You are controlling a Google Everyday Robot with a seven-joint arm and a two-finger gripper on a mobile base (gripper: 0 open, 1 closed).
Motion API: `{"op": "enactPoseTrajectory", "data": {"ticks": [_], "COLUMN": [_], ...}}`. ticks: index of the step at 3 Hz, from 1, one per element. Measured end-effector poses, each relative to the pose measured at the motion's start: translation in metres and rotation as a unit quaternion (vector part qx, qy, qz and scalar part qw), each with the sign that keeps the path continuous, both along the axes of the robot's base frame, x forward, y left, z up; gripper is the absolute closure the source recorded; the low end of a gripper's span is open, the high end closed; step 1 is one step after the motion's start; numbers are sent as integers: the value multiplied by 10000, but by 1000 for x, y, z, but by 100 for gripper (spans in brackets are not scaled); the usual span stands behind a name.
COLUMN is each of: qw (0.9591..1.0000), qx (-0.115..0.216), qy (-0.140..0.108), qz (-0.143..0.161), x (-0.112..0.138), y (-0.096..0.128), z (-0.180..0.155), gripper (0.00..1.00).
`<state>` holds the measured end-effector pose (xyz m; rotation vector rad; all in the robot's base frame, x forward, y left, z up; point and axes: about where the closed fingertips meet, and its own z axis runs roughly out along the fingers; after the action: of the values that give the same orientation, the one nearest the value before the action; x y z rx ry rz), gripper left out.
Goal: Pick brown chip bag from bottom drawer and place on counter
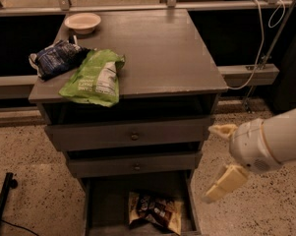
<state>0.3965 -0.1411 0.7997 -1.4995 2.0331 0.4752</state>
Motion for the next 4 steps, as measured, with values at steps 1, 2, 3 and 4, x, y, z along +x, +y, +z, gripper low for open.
{"op": "enactPoseTrajectory", "data": {"ticks": [1,2,3,4], "qw": [9889,9729,9729,9689], "qx": [1408,2103,2103,2236], "qy": [379,372,372,389], "qz": [297,890,890,990], "x": [-36,-67,-67,-56], "y": [48,74,74,82], "z": [-89,-150,-150,-174], "gripper": [0,0,0,0]}}
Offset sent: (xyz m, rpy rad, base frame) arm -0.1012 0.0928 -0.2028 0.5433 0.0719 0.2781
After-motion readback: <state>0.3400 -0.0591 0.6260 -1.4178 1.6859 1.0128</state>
